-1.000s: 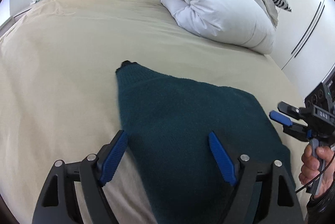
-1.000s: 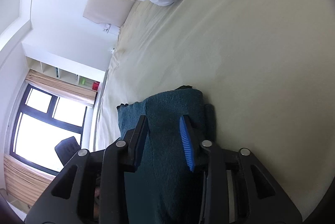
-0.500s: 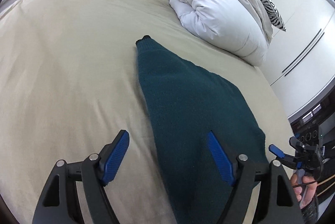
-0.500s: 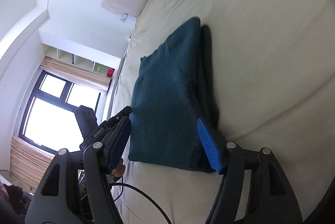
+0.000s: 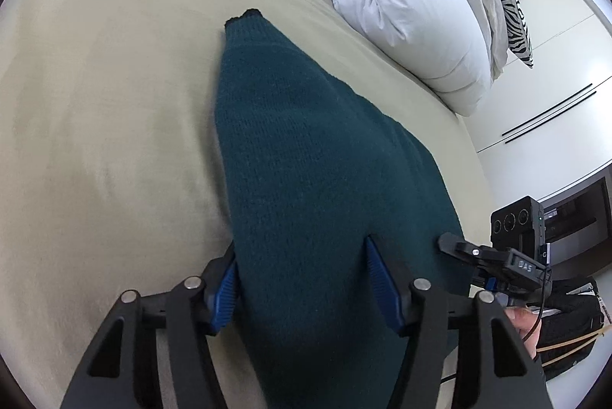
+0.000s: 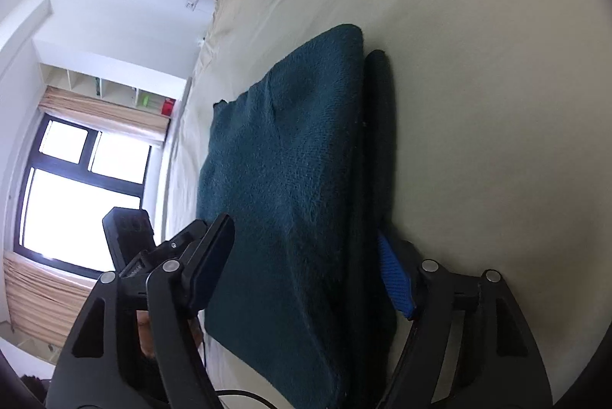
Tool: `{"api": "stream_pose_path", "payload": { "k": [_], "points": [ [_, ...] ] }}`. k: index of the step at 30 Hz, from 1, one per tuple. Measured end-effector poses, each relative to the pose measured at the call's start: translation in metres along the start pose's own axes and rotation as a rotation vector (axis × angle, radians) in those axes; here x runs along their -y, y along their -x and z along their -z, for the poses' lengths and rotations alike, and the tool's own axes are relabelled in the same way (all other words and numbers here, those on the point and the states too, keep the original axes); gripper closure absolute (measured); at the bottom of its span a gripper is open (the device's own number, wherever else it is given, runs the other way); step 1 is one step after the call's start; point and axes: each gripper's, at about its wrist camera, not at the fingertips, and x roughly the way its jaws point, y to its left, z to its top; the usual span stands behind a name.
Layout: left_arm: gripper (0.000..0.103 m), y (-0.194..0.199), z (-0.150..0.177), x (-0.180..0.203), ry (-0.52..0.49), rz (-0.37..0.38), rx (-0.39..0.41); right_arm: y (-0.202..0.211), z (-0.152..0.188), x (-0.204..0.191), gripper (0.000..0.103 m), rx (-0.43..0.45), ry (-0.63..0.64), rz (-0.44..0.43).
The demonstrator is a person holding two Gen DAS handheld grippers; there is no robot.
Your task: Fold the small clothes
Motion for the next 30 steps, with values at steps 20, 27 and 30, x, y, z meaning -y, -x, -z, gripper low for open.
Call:
{"api": "stream_pose_path", "payload": {
  "k": [20, 27, 30],
  "points": [
    [0.067, 0.189, 0.085, -0.025, -0.057, -0.011, 0.106, 0.014, 0.134, -0.138, 0.082, 0.002, 0.164, -0.043],
    [0.067, 0.243, 0.154, -0.088, 0.014, -0.040, 0.138, -0.026, 0.222, -0.182, 0.082, -0.093, 0.203, -0.129],
    [0.067, 0.240, 0.175, -0.116, 0.059, -0.045, 0.119, -0.048, 0.248, -0.183, 0.082, -0.133, 0.188, -0.132]
  ]
}}
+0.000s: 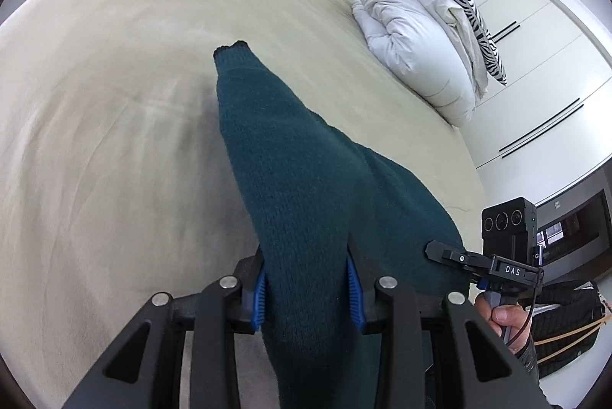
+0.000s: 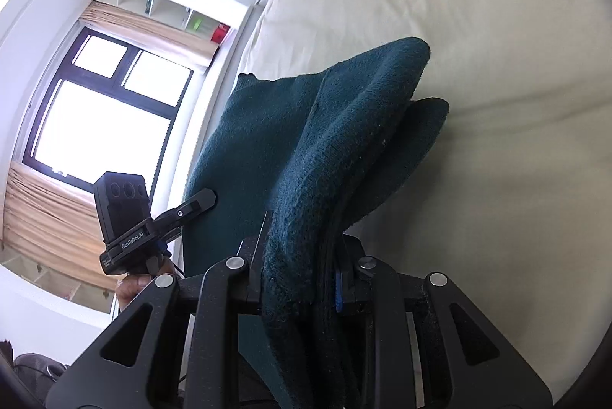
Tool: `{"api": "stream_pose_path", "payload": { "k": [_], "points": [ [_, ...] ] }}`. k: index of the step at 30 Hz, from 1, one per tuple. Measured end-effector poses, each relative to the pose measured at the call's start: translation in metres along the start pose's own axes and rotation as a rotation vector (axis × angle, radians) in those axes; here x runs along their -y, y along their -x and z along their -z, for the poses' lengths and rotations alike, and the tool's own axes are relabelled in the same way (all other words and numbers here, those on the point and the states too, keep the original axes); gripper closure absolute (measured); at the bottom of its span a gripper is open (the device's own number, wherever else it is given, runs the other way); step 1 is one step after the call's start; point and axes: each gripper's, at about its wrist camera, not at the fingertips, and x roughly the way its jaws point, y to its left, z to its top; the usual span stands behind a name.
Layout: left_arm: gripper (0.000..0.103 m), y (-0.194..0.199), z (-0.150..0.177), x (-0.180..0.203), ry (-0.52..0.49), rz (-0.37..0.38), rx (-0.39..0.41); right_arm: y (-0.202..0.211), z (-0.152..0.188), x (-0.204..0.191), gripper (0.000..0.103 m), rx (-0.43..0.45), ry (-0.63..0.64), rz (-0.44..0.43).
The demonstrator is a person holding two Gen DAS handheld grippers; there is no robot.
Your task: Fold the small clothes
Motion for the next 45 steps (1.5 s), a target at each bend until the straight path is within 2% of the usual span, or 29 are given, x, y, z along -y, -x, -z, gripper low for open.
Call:
{"api": "stream_pose_path", "payload": {
  "k": [2, 5, 6, 8, 11, 14, 15, 17, 18, 20, 22, 24, 27, 29, 32, 34, 37, 40, 43, 45],
  "points": [
    [0.065, -0.008, 0.011, -0.018, 0.020, -0.011, -0.011, -0.019, 0.010, 0.006, 0.082, -0.017, -0.019, 0.009],
    [0.060, -0.013, 0.019, -0.028, 0.039, 0.021, 0.003, -0.040, 0.029, 0.022, 0.081, -0.041, -0.076, 0.018],
    [0.059, -0.013, 0.019, -0.026, 0.023, 0.011, 0.010, -0.043, 0.034, 0.031, 0.078, -0.038, -0.099, 0.018],
    [0.056, -0.012, 0.021, -0.023, 0.003, -0.003, 0.020, -0.042, 0.042, 0.044, 0.077, -0.010, -0.125, -0.039],
    [0.054, -0.011, 0.023, -0.031, 0.051, 0.029, 0.024, -0.039, 0.049, 0.046, 0.074, 0.002, -0.134, -0.041],
    [0.055, 0.001, 0.026, -0.028, 0.052, 0.001, 0.047, -0.037, 0.048, 0.043, 0.069, 0.013, -0.142, -0.007],
    [0.055, 0.009, 0.025, -0.023, 0.041, -0.029, 0.068, -0.029, 0.033, 0.048, 0.065, 0.021, -0.146, 0.008],
    [0.056, 0.026, 0.021, -0.011, 0.003, -0.089, 0.123, -0.011, 0.022, 0.043, 0.059, 0.063, -0.125, 0.075],
    [0.056, 0.036, 0.016, -0.002, -0.027, -0.107, 0.157, 0.001, 0.018, 0.037, 0.059, 0.098, -0.106, 0.122],
    [0.056, 0.043, 0.007, 0.015, -0.091, -0.130, 0.193, 0.012, 0.005, 0.027, 0.059, 0.155, -0.089, 0.160],
    [0.054, 0.034, -0.007, 0.030, -0.141, -0.134, 0.193, 0.021, -0.009, 0.017, 0.059, 0.203, -0.067, 0.120],
    [0.054, 0.017, -0.020, 0.037, -0.161, -0.144, 0.182, 0.010, -0.026, 0.006, 0.059, 0.183, -0.041, 0.081],
    [0.054, -0.020, -0.036, 0.038, -0.176, -0.180, 0.116, -0.027, -0.055, -0.006, 0.059, 0.150, 0.003, 0.043],
    [0.053, -0.035, -0.039, 0.034, -0.186, -0.221, 0.104, -0.050, -0.071, 0.005, 0.059, 0.114, -0.038, 0.024],
    [0.053, -0.049, -0.045, 0.018, -0.150, -0.223, 0.089, -0.090, -0.090, 0.030, 0.061, 0.079, -0.109, 0.090],
    [0.053, -0.054, -0.044, 0.008, -0.136, -0.208, 0.088, -0.095, -0.094, 0.044, 0.064, 0.111, -0.135, 0.037],
    [0.053, -0.055, -0.038, 0.003, -0.153, -0.198, 0.107, -0.085, -0.093, 0.057, 0.068, 0.140, -0.180, -0.017],
    [0.053, -0.053, -0.034, 0.001, -0.150, -0.184, 0.122, -0.057, -0.080, 0.046, 0.064, 0.171, -0.155, 0.022],
    [0.053, -0.052, -0.032, 0.001, -0.152, -0.182, 0.131, -0.036, -0.057, 0.019, 0.062, 0.147, -0.095, -0.129],
    [0.053, -0.052, -0.031, 0.002, -0.159, -0.190, 0.134, -0.030, -0.037, -0.005, 0.061, 0.109, -0.031, -0.185]
  ]
}}
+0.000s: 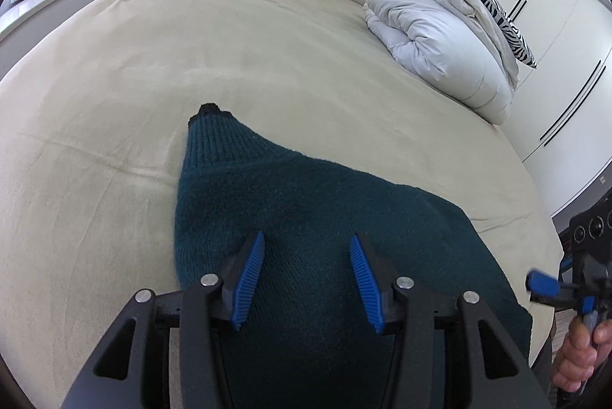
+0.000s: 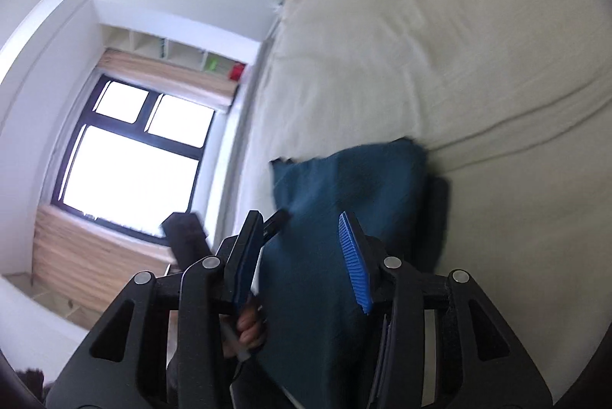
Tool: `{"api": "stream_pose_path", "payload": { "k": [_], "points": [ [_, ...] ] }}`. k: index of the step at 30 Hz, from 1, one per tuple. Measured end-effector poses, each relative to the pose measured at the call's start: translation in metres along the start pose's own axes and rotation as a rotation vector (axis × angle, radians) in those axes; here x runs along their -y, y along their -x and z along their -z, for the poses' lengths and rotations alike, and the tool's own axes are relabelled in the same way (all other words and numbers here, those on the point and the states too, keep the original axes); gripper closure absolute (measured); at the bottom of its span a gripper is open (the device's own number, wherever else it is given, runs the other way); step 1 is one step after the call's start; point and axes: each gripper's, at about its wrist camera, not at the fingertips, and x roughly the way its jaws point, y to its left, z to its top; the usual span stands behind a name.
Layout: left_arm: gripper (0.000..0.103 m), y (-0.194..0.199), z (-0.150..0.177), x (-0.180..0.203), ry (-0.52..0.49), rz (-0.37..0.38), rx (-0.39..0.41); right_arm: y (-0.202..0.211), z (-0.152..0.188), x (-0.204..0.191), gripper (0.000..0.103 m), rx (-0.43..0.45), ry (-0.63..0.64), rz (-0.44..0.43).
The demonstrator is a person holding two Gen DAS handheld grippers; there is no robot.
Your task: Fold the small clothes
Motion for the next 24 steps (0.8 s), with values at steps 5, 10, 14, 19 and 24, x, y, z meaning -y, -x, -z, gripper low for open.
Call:
{"api": "stream_pose_path", "payload": {
  "k": [5, 10, 14, 19, 24],
  "points": [
    [0.053, 0.002, 0.004, -0.001, -0.008, 0.013, 0.011, -0.025, 0.035, 0.024, 0.054, -0.113, -0.080, 0.033],
    [0.053, 0.002, 0.004, -0.010, 0.028, 0.068, 0.012, -0.029, 0.041, 0.070, 0.095, -0.084, -0.158, 0.006],
    [0.053, 0.003, 0.004, -0.006, 0.012, 0.050, 0.013, -0.030, 0.045, 0.075, 0.097, -0.069, -0.127, -0.022],
    [0.052, 0.017, 0.002, 0.006, 0.009, 0.001, 0.019, 0.016, 0.053, 0.032, 0.086, -0.058, -0.063, -0.037],
    [0.047, 0.045, 0.012, 0.020, 0.016, 0.014, 0.060, 0.014, 0.075, -0.009, 0.035, -0.111, 0.022, -0.037]
  ]
}}
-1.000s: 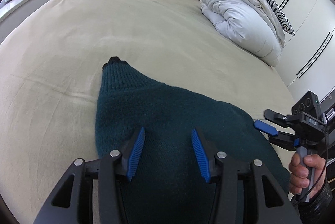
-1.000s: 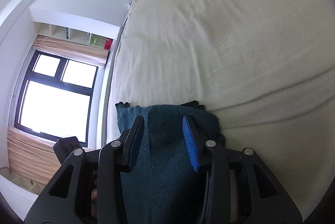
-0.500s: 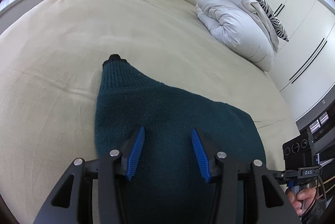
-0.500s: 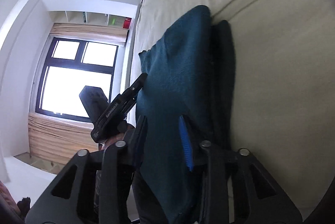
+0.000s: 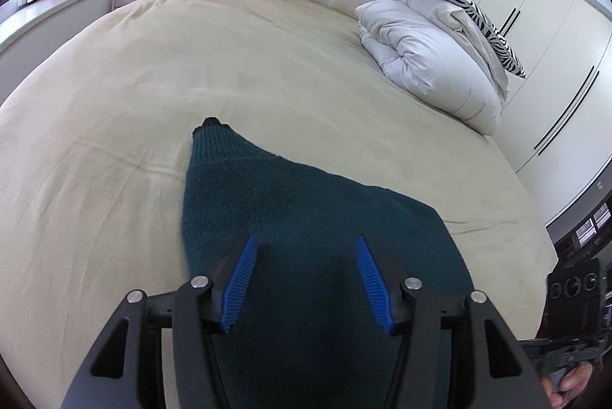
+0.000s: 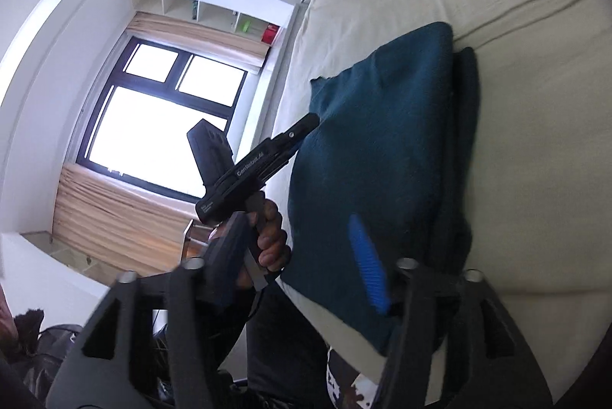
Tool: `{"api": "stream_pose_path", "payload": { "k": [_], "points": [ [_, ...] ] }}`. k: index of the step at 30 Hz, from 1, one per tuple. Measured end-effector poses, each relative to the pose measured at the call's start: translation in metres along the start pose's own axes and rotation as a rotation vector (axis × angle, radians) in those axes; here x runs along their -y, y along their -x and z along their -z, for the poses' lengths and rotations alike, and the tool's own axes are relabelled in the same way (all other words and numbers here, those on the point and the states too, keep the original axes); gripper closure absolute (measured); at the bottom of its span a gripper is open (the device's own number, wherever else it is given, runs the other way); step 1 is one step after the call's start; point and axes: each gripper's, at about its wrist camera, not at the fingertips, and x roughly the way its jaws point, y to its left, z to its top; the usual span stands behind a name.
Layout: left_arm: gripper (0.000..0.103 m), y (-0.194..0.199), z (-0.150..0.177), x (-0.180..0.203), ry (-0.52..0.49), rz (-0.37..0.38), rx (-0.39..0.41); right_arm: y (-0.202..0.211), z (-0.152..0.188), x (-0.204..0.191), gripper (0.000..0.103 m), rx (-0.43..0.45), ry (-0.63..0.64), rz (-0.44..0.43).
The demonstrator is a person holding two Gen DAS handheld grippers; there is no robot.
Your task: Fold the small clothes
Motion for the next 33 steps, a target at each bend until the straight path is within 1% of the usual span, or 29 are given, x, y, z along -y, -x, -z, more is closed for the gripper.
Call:
{"api": "stream_pose_path", "payload": {
  "k": [2, 3, 4, 5, 6, 8, 13, 15, 17, 19, 20, 21, 23, 24, 25, 27, 28, 29, 30, 31, 32, 33],
  "points": [
    [0.046, 0.008, 0.007, 0.003, -0.002, 0.017, 0.006, -0.008, 0.008, 0.016, 0.035, -0.034, -0.027, 0.059],
    [0.045, 0.010, 0.011, 0.004, -0.011, 0.018, 0.004, -0.009, 0.012, 0.027, 0.037, -0.033, -0.055, 0.080],
    [0.045, 0.010, 0.015, 0.004, -0.021, 0.015, 0.003, -0.007, 0.016, 0.041, 0.040, -0.021, -0.086, 0.059],
    [0.045, 0.011, 0.018, 0.003, -0.025, 0.017, 0.005, -0.002, 0.020, 0.052, 0.051, 0.004, -0.108, 0.024],
    [0.045, 0.011, 0.021, 0.001, -0.020, 0.022, 0.009, 0.003, 0.023, 0.059, 0.061, 0.014, -0.127, 0.013],
    [0.045, 0.015, 0.026, -0.002, 0.004, 0.040, 0.018, 0.007, 0.027, 0.064, 0.069, 0.017, -0.135, 0.013],
    [0.045, 0.025, 0.038, -0.002, -0.009, 0.041, 0.027, 0.015, 0.037, 0.063, 0.069, 0.028, -0.129, 0.021],
    [0.045, 0.032, 0.043, -0.002, 0.001, 0.036, 0.031, 0.016, 0.041, 0.062, 0.069, 0.032, -0.128, 0.034],
    [0.041, 0.041, 0.046, -0.002, 0.011, 0.029, 0.033, 0.014, 0.045, 0.056, 0.069, 0.028, -0.114, 0.068],
    [0.024, 0.052, 0.048, 0.001, 0.008, -0.019, 0.041, 0.015, 0.050, 0.051, 0.068, 0.029, -0.094, 0.124],
    [0.021, 0.057, 0.049, 0.005, -0.002, -0.050, 0.052, 0.018, 0.052, 0.048, 0.062, 0.025, -0.084, 0.183],
    [0.017, 0.065, 0.050, 0.008, -0.015, -0.075, 0.070, 0.020, 0.054, 0.044, 0.060, 0.023, -0.063, 0.237],
    [0.012, 0.081, 0.049, 0.016, -0.044, -0.120, 0.124, 0.022, 0.058, 0.028, 0.059, 0.057, 0.005, 0.317],
    [0.005, 0.089, 0.048, 0.021, -0.066, -0.158, 0.164, 0.026, 0.058, 0.017, 0.059, 0.089, 0.050, 0.361],
    [0.000, 0.098, 0.047, 0.028, -0.093, -0.204, 0.206, 0.028, 0.056, 0.007, 0.059, 0.118, 0.087, 0.399],
    [0.000, 0.116, 0.046, 0.044, -0.156, -0.295, 0.301, 0.034, 0.052, -0.018, 0.055, 0.197, 0.183, 0.488],
    [0.000, 0.123, 0.045, 0.050, -0.182, -0.327, 0.338, 0.036, 0.049, -0.034, 0.055, 0.243, 0.246, 0.542],
    [0.000, 0.130, 0.045, 0.057, -0.208, -0.366, 0.376, 0.041, 0.047, -0.043, 0.050, 0.277, 0.290, 0.579],
    [0.000, 0.137, 0.045, 0.065, -0.229, -0.405, 0.411, 0.043, 0.046, -0.059, 0.039, 0.328, 0.349, 0.631],
    [0.000, 0.144, 0.045, 0.071, -0.245, -0.433, 0.444, 0.044, 0.045, -0.070, 0.033, 0.376, 0.396, 0.671],
    [0.000, 0.149, 0.044, 0.075, -0.256, -0.453, 0.466, 0.045, 0.046, -0.084, 0.022, 0.436, 0.444, 0.720],
    [0.000, 0.153, 0.045, 0.079, -0.262, -0.470, 0.468, 0.046, 0.047, -0.096, 0.011, 0.500, 0.476, 0.762]
  ]
}}
